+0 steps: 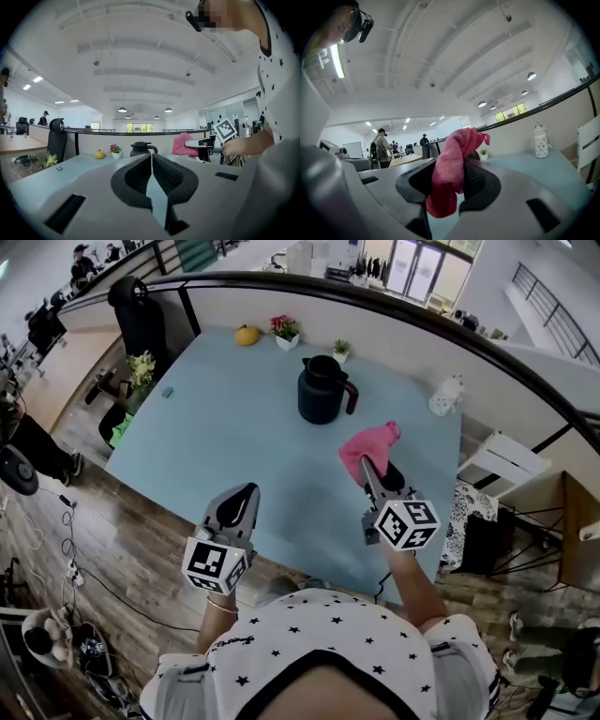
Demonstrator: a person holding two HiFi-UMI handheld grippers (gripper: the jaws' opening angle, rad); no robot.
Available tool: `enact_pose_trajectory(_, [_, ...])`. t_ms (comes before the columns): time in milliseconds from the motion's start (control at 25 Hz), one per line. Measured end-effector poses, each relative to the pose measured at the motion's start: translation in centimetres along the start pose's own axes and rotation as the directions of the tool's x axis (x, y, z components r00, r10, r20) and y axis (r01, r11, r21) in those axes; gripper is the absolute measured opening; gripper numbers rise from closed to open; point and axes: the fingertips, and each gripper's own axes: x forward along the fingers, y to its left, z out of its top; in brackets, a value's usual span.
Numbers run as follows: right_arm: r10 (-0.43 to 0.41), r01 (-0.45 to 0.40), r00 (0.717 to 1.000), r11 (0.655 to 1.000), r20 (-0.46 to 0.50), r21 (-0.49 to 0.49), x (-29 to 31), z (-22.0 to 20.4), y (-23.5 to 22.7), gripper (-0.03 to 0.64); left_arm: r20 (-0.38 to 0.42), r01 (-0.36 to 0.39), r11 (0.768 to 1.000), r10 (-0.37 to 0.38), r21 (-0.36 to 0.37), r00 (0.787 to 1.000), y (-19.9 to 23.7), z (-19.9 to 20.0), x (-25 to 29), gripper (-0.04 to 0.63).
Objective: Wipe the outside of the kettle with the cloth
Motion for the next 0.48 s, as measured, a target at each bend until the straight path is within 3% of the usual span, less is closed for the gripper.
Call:
enact_pose_trajectory(240, [-0.052,0.052,0.998,0.999,0.027,0.007,4.4,0.7,-0.8,0.133,-0.024,0.047,0.999,-0.047,-0.002,0.999,2.9,-0.5,3.2,0.031])
enact_pose_trajectory(480, [-0.155,0.154,0.985,0.988,0.071,0.021,9.2,1.8,-1.0,0.133,-0.026,0.164,0.986,-0.163,0.038,0.986,6.3,1.3,7.0,0.031])
